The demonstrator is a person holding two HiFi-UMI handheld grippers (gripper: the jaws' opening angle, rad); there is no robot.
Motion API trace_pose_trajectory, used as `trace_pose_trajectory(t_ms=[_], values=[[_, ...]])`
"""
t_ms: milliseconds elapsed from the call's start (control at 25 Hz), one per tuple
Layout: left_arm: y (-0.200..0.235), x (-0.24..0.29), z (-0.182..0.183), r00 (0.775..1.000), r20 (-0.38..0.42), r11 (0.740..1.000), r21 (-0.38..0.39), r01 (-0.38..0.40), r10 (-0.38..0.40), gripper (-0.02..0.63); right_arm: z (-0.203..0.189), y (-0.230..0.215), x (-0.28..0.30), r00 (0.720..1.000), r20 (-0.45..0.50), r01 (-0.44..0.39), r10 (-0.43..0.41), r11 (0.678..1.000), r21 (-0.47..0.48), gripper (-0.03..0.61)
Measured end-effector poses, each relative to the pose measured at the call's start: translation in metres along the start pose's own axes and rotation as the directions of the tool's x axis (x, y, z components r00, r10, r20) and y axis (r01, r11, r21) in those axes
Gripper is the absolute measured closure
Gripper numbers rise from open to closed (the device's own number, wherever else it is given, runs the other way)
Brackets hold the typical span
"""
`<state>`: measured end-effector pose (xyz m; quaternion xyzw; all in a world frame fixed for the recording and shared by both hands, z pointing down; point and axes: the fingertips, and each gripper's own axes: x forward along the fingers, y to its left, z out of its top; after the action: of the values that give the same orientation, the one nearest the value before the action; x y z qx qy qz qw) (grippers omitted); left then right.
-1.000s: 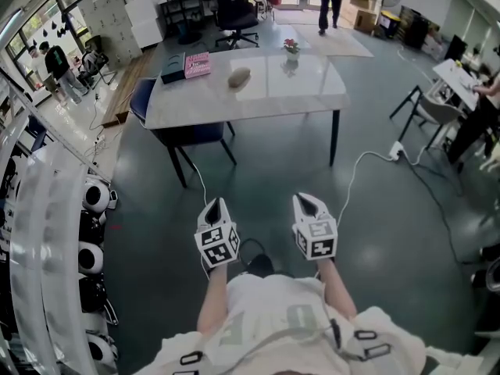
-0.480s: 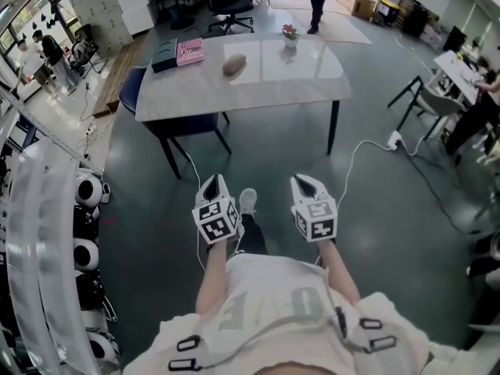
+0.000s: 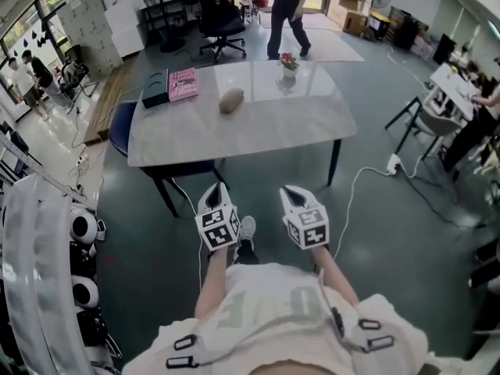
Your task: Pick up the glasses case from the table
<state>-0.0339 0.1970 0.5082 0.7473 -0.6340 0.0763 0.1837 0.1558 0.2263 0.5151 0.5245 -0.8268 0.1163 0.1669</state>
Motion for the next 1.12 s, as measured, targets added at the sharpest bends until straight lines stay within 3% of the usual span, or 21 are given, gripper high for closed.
trace_pose_trajectory(t_ms=[480, 760, 1120], values=[[0.079, 0.174, 0.102, 0.999, -0.032, 1.000, -0.030, 0.010, -0.011, 0.611, 0.105, -0.048, 0.180, 1.000, -0.024, 0.020, -0.020, 0.999, 0.033, 0.577], [0.106, 0.245, 0.142, 1.000, -0.017, 0.999, 0.034, 0.017, -0.017, 0.611, 0.150, -0.076, 0.261, 0.998, 0.007, 0.061, -0.061, 0.995, 0.074, 0.577], [0.110, 0.267, 0.150, 0.999, -0.043, 0.998, 0.055, 0.035, -0.033, 0.611, 0.146, -0.098, 0.280, 0.990, -0.001, 0.139, -0.140, 0.982, 0.125, 0.577]])
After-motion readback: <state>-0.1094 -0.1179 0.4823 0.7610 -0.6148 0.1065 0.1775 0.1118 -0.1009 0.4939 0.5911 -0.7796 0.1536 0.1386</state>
